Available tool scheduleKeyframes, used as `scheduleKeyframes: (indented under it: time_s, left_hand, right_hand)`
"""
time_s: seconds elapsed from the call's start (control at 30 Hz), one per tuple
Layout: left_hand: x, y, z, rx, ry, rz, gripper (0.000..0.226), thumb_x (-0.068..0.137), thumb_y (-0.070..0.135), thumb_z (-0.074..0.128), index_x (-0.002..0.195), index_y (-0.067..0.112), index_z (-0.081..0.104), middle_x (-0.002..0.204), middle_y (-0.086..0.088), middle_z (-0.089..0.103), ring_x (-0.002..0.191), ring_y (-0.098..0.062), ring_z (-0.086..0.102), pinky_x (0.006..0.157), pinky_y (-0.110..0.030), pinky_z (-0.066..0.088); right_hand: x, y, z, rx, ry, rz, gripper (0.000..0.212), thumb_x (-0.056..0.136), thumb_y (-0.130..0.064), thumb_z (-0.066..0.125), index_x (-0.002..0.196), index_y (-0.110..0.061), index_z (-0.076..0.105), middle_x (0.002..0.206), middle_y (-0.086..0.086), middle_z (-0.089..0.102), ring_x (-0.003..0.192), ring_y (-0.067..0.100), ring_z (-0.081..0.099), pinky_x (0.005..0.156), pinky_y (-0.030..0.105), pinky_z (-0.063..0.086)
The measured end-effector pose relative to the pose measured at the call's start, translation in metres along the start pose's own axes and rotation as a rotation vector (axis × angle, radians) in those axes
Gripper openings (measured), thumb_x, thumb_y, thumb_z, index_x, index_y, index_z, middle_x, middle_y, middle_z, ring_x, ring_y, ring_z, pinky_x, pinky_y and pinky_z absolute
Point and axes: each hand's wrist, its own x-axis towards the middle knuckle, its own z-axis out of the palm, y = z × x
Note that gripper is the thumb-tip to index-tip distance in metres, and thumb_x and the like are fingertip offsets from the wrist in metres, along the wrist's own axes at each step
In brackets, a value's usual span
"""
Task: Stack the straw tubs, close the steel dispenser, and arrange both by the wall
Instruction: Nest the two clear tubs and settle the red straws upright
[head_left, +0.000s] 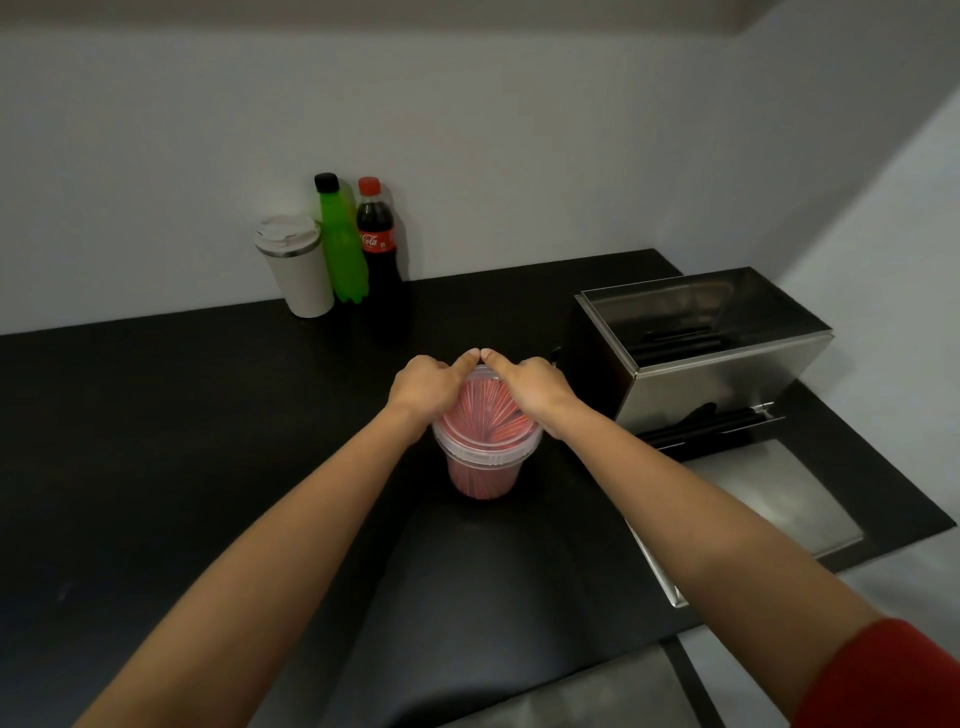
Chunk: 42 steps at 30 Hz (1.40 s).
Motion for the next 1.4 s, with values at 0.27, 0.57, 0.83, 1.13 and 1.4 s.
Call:
scheduleKeyframes:
  time_s: [0.27,0.57,0.83,1.13,1.4]
  left_hand:
    - [0.004,0.001,-0.004,-0.136,-0.019,0.0,0.037,0.088,0.05,0.055,0.071,0.018,0.061,0.072,0.002,0.065,0.063,-0.008,0.061,0.055,-0.021,0.043]
    - [-0.01,-0.018,-0.009,-0.148,0.031,0.044,0.041,0.081,0.057,0.058,0.085,0.017,0.066,0.07,-0.001,0.067,0.063,-0.013,0.064,0.047,-0.022,0.047]
    - [-0.02,-0.026,0.005,-0.286,0.098,0.046,0.035,0.085,0.047,0.06,0.09,0.013,0.063,0.075,-0.003,0.065,0.061,-0.015,0.062,0.05,-0.025,0.045]
    - [-0.028,-0.027,-0.007,-0.373,-0.134,-0.031,0.053,0.079,0.047,0.067,0.122,0.018,0.055,0.08,0.0,0.061,0.064,-0.009,0.054,0.054,-0.023,0.042]
    - [-0.039,-0.038,-0.002,-0.038,-0.185,0.312,0.121,0.054,0.054,0.078,0.149,0.027,0.008,0.15,-0.003,0.017,0.136,-0.022,0.026,0.107,-0.04,0.032]
  right_hand:
    - [0.007,0.0,-0.003,0.051,0.062,-0.018,0.043,0.088,-0.056,0.046,0.07,-0.017,0.047,0.063,-0.001,0.05,0.058,0.011,0.051,0.061,0.025,0.042]
    - [0.0,0.013,-0.008,0.093,0.146,-0.082,0.038,0.093,-0.046,0.04,0.072,-0.018,0.054,0.056,-0.003,0.05,0.054,0.011,0.05,0.059,0.028,0.039]
    - [-0.01,0.016,-0.002,0.075,0.197,-0.042,0.045,0.097,-0.045,0.034,0.07,-0.014,0.053,0.062,0.001,0.048,0.057,0.014,0.048,0.061,0.031,0.041]
    - [-0.018,0.019,-0.011,0.19,0.1,-0.084,0.049,0.091,-0.055,0.04,0.101,-0.011,0.061,0.088,0.015,0.064,0.088,0.026,0.065,0.077,0.033,0.048]
    - [-0.029,0.032,-0.005,0.077,0.107,-0.427,0.045,0.096,-0.035,0.04,0.141,-0.028,0.037,0.143,0.001,0.037,0.13,0.015,0.04,0.103,0.034,0.039]
